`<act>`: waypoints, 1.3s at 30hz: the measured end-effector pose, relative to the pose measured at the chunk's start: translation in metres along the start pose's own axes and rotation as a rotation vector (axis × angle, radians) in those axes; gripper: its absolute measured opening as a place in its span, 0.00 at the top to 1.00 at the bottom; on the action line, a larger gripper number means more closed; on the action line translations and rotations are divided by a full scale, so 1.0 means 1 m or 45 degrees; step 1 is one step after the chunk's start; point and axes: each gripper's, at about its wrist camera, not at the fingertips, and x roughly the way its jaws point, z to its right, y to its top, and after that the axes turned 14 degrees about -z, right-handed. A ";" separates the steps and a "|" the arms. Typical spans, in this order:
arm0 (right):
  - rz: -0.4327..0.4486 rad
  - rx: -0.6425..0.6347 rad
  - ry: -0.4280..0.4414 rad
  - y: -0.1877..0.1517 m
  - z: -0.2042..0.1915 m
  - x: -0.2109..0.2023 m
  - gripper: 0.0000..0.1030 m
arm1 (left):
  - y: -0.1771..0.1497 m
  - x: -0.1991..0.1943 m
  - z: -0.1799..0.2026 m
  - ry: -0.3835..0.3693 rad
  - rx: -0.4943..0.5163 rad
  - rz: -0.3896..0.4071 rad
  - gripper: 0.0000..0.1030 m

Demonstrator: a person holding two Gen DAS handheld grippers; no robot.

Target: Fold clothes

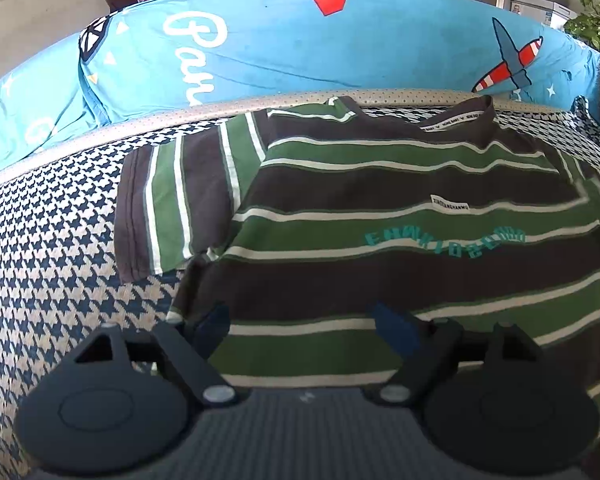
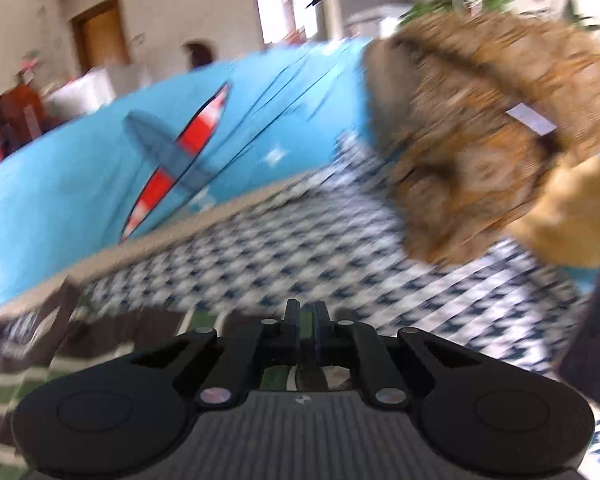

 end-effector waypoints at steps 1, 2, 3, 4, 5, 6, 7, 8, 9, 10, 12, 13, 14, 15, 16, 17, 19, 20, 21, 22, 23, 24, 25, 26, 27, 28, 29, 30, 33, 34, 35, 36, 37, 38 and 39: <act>0.014 0.040 -0.016 0.002 0.005 -0.003 0.92 | 0.000 0.000 0.001 -0.003 0.005 -0.002 0.20; 0.021 0.073 -0.036 0.004 0.009 -0.004 0.93 | -0.001 0.000 0.002 -0.005 0.010 -0.003 0.20; 0.017 0.090 -0.064 0.005 0.011 -0.002 0.93 | -0.002 0.001 0.004 -0.007 0.018 -0.006 0.20; 0.016 0.092 -0.095 0.005 0.012 -0.001 0.96 | -0.002 0.001 0.005 -0.008 0.027 -0.008 0.20; 0.006 0.092 -0.100 0.005 0.014 0.000 0.96 | -0.003 0.001 0.007 -0.009 0.041 -0.010 0.19; -0.018 0.098 -0.067 0.007 0.017 0.000 0.95 | -0.004 0.001 0.009 -0.010 0.054 -0.010 0.19; -0.041 0.114 -0.025 0.009 0.022 -0.001 0.95 | -0.005 0.001 0.012 -0.010 0.064 -0.007 0.19; -0.054 0.135 0.022 0.011 0.026 -0.004 0.91 | -0.005 0.001 0.013 -0.009 0.071 -0.003 0.19; -0.054 0.142 0.059 0.011 0.029 -0.010 0.90 | -0.005 0.001 0.014 -0.007 0.078 0.002 0.19; -0.057 0.138 0.083 0.010 0.031 -0.015 0.86 | -0.005 0.001 0.014 -0.002 0.079 0.006 0.19; -0.077 0.100 0.093 0.007 0.030 -0.024 0.79 | -0.006 0.000 0.015 0.008 0.079 0.012 0.19; -0.092 0.086 0.094 0.003 0.030 -0.029 0.74 | -0.006 0.000 0.015 0.013 0.078 0.015 0.19; -0.109 0.072 0.096 0.000 0.030 -0.032 0.67 | -0.007 -0.002 0.015 0.019 0.081 0.024 0.19; -0.132 0.058 0.100 -0.004 0.030 -0.034 0.65 | -0.007 -0.003 0.015 0.024 0.084 0.034 0.19; -0.154 0.044 0.105 -0.008 0.031 -0.036 0.62 | -0.008 -0.005 0.015 0.030 0.087 0.044 0.19; -0.176 0.030 0.110 -0.011 0.032 -0.038 0.61 | -0.009 -0.007 0.015 0.035 0.090 0.054 0.18; -0.221 0.011 0.124 -0.019 0.033 -0.042 0.58 | -0.011 -0.011 0.015 0.035 0.094 0.068 0.17; -0.246 0.019 0.140 -0.023 0.035 -0.044 0.56 | -0.013 -0.013 0.015 0.030 0.093 0.072 0.17; -0.273 0.027 0.160 -0.028 0.037 -0.045 0.55 | -0.015 -0.015 0.014 0.026 0.092 0.075 0.17; -0.299 0.036 0.183 -0.031 0.039 -0.045 0.54 | -0.016 -0.017 0.014 0.021 0.091 0.079 0.17; -0.315 0.047 0.198 -0.035 0.041 -0.045 0.53 | -0.018 -0.019 0.013 0.017 0.090 0.083 0.17; -0.325 0.061 0.206 -0.038 0.042 -0.044 0.53 | -0.021 -0.021 0.012 0.011 0.086 0.083 0.17; -0.336 0.070 0.211 -0.040 0.043 -0.042 0.52 | -0.024 -0.023 0.011 0.006 0.083 0.083 0.17; -0.345 0.072 0.208 -0.042 0.043 -0.040 0.52 | -0.027 -0.025 0.010 0.000 0.081 0.083 0.17; -0.347 0.074 0.201 -0.044 0.042 -0.037 0.51 | -0.030 -0.027 0.009 -0.004 0.082 0.083 0.17; -0.341 0.071 0.195 -0.046 0.041 -0.036 0.51 | -0.032 -0.029 0.008 -0.006 0.081 0.084 0.17; -0.327 0.056 0.186 -0.048 0.039 -0.036 0.51 | -0.035 -0.030 0.007 -0.007 0.075 0.082 0.16; -0.319 0.035 0.176 -0.050 0.036 -0.035 0.51 | -0.038 -0.031 0.006 -0.007 0.069 0.081 0.16; -0.293 -0.028 0.126 -0.055 0.026 -0.034 0.51 | -0.046 -0.034 0.002 -0.009 0.046 0.072 0.16; -0.285 -0.055 0.107 -0.056 0.022 -0.034 0.54 | -0.048 -0.034 0.001 -0.005 0.041 0.070 0.16; -0.282 -0.078 0.097 -0.057 0.019 -0.034 0.64 | -0.049 -0.034 -0.001 0.000 0.034 0.068 0.16; -0.286 -0.091 0.107 -0.058 0.017 -0.033 0.69 | -0.051 -0.034 -0.003 0.002 0.025 0.066 0.16; -0.289 -0.099 0.118 -0.059 0.015 -0.033 0.75 | -0.052 -0.034 -0.005 0.004 0.017 0.064 0.16; -0.288 -0.110 0.121 -0.061 0.012 -0.033 0.77 | -0.053 -0.034 -0.007 0.007 0.007 0.063 0.16; -0.285 -0.122 0.117 -0.062 0.009 -0.033 0.78 | -0.054 -0.034 -0.009 0.011 -0.002 0.061 0.16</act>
